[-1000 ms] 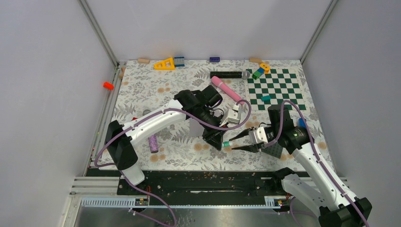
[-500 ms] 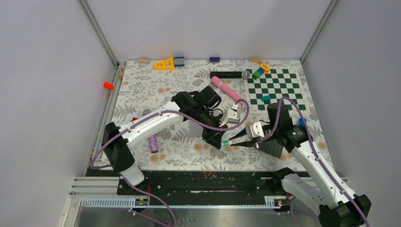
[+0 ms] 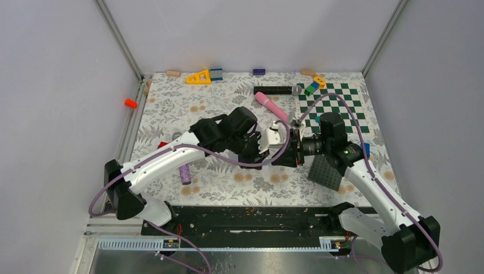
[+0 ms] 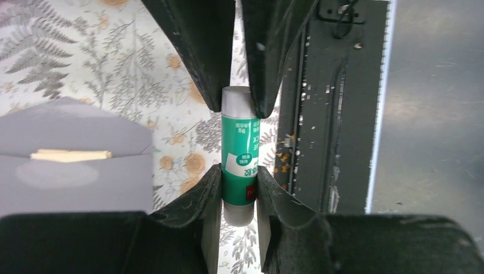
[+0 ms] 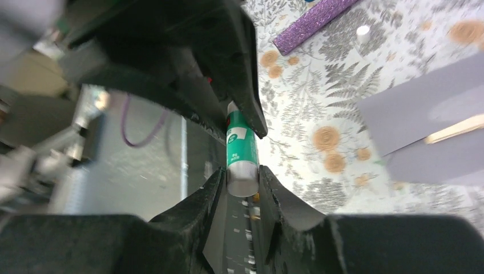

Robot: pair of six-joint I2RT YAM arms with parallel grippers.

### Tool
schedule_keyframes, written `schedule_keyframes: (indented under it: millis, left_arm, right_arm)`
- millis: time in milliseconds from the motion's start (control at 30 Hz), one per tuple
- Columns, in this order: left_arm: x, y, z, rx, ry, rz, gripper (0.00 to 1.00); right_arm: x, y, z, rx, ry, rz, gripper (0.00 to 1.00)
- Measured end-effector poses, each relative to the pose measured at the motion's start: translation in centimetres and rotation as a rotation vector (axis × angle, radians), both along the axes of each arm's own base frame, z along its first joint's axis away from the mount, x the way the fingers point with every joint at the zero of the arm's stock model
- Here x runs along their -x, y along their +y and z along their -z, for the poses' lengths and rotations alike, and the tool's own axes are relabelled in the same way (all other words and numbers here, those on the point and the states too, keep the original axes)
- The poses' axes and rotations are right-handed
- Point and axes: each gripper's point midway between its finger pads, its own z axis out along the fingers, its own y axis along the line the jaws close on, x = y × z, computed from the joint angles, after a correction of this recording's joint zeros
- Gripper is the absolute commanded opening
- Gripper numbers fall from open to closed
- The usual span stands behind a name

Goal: Place the letter into the envelope and seal it
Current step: Unscrew the solid glue.

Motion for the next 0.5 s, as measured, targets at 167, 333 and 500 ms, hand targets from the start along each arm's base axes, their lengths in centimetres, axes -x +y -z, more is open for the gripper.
schedule_keyframes:
  millis: [167, 333, 500]
  left_arm:
    - [-0.8, 0.7, 0.3, -0.027, -0.078, -0.044, 0.06]
    - [-1.9, 0.5, 0.2, -0.03, -0.142, -0.078, 0.05]
    - [-2.8, -0.6, -0.5, 0.02, -0.192, -0.085, 0.05]
  right_arm:
    - [-1.1, 0.9, -0.1, -0.007, 0.305, 0.096, 0.32]
    - [-1.9, 1.1, -0.2, -0.015, 0.463, 0.152, 0.49]
    - [-1.2, 1.2, -0.8, -0.031, 0.483, 0.11, 0.75]
